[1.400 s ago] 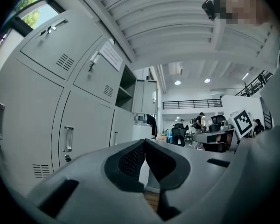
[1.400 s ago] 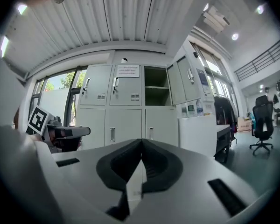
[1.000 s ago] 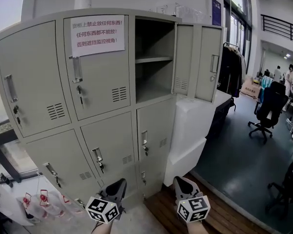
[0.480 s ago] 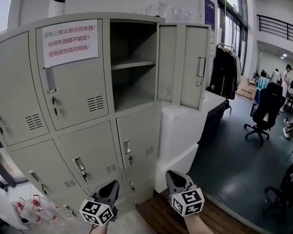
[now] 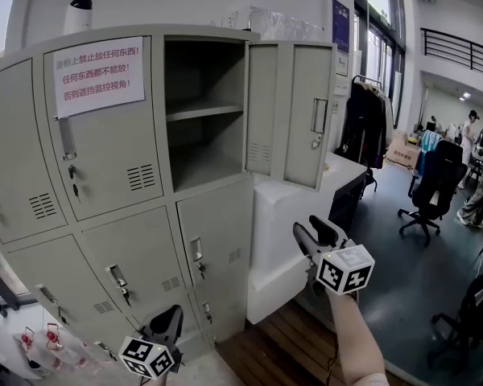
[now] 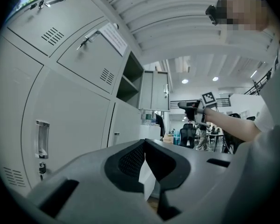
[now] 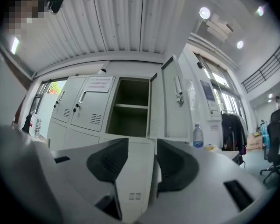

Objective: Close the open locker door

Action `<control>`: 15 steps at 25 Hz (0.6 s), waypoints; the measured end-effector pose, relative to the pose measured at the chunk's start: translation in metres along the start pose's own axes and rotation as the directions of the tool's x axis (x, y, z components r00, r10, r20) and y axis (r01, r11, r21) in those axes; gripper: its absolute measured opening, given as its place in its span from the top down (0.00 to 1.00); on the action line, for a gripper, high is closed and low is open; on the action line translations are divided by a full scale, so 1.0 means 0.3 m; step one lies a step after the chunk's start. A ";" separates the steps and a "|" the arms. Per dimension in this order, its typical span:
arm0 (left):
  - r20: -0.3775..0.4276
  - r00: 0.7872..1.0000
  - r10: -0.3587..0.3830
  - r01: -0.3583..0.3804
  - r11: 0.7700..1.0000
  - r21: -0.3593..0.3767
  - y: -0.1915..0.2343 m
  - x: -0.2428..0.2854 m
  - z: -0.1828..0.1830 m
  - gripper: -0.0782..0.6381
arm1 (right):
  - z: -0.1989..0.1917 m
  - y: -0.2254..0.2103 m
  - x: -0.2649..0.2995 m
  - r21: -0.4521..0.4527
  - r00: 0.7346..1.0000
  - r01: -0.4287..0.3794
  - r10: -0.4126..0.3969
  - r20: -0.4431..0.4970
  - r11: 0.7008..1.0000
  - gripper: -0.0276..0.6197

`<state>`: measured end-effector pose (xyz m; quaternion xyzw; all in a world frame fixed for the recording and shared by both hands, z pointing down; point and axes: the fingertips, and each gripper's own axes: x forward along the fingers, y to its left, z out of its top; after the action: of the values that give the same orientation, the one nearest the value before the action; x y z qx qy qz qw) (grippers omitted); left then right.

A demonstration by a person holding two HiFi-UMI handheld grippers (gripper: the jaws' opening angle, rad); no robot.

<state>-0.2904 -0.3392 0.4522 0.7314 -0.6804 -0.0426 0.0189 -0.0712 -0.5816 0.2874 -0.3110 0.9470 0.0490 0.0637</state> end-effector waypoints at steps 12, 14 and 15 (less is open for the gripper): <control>-0.021 0.999 0.040 -0.040 0.999 0.014 -0.017 0.020 -0.018 0.88 | 0.091 -0.433 0.195 -0.038 0.994 0.005 -0.009 -0.104 0.999 0.70; -0.026 0.999 0.044 -0.044 0.999 0.020 -0.024 0.023 -0.018 0.88 | 0.077 -0.453 0.230 -0.029 0.993 -0.013 0.010 -0.116 0.999 0.70; -0.028 0.999 0.045 -0.045 0.999 0.022 -0.029 0.024 -0.019 0.88 | 0.070 -0.463 0.246 -0.026 0.993 -0.014 0.011 -0.119 1.000 0.70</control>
<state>-0.2808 -0.3458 0.4569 0.7165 -0.6968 -0.0244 0.0218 -0.0455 -0.7331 0.2480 -0.3081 0.9504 0.0436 0.0025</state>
